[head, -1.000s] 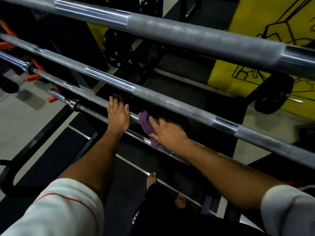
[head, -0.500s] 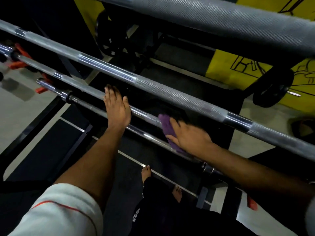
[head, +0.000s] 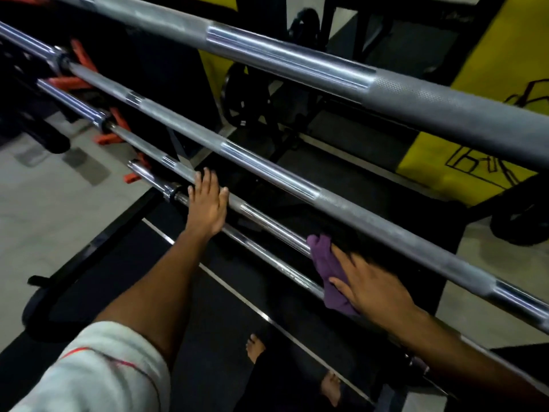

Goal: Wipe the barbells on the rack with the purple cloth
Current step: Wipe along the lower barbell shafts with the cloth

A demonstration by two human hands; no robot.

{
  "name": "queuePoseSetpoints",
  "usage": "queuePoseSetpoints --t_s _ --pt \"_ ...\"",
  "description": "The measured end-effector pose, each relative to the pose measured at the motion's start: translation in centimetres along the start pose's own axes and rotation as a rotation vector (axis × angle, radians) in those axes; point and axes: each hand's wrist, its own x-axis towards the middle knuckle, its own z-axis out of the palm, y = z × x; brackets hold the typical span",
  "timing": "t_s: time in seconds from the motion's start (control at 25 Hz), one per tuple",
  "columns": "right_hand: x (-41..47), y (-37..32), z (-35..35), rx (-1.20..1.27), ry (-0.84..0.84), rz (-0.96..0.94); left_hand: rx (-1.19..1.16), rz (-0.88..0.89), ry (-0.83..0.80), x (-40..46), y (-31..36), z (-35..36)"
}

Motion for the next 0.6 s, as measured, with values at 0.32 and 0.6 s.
queuePoseSetpoints --t_s 0.32,0.6 --pt "10.1 -6.6 -0.9 -0.057 -0.024 0.064 -0.043 0.073 -0.010 0.8 -1.2 0.7" --pt "19.3 -12.3 -1.0 -0.071 -0.045 0.031 0.040 0.168 -0.079 1.3 -2.7 -0.1"
